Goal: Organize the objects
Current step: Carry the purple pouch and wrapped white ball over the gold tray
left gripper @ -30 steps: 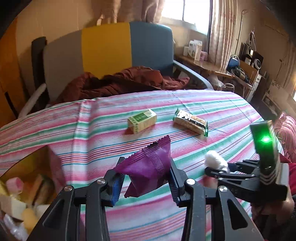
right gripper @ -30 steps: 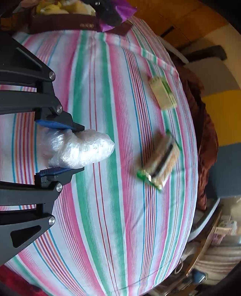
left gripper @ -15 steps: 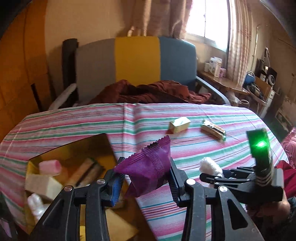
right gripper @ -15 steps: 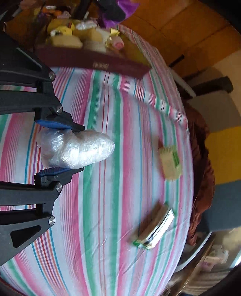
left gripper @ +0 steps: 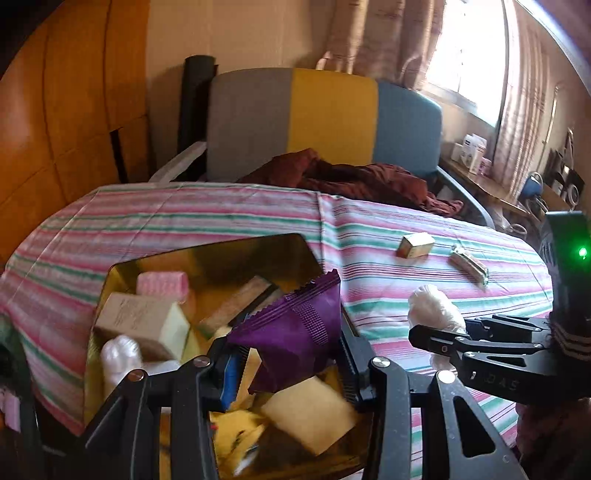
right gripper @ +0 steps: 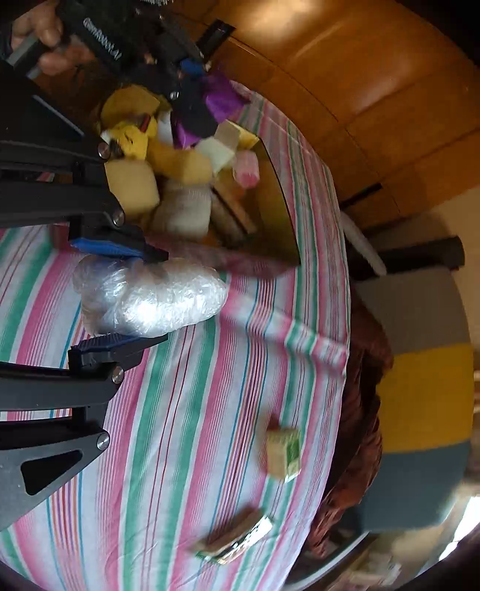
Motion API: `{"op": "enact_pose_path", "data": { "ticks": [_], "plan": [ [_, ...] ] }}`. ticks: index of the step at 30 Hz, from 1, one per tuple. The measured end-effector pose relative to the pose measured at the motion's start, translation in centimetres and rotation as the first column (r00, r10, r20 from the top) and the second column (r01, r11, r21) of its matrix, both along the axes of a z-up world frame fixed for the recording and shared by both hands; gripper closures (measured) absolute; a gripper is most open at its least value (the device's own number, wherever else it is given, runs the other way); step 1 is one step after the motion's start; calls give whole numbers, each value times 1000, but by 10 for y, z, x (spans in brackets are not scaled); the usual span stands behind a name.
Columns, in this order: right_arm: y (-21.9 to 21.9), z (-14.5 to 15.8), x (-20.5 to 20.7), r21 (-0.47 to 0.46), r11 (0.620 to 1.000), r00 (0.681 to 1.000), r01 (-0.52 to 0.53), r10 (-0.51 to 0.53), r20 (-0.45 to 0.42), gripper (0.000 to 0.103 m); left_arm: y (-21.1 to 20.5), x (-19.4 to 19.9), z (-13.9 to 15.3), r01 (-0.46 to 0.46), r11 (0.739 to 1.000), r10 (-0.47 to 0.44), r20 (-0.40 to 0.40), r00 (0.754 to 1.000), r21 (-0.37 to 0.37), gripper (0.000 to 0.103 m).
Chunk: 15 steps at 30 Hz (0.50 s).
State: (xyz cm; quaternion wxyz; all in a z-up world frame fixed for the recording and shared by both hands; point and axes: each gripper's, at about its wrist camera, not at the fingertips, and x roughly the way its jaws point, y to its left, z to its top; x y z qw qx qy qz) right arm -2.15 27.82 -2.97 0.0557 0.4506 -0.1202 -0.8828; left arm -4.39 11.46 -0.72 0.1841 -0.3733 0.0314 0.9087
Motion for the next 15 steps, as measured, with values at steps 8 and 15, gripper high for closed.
{"op": "enact_pose_path", "data": {
  "ticks": [8,15],
  "plan": [
    [-47,8,-14,18,994,994,-109,109,-19,68,-67,0,-5,-135,990,134,23,991,41,59],
    [-74,8,-33,37,986,986,-162,163,-24,67,-105,2,-9,-220,975,219,33,975,39,59]
  ]
}}
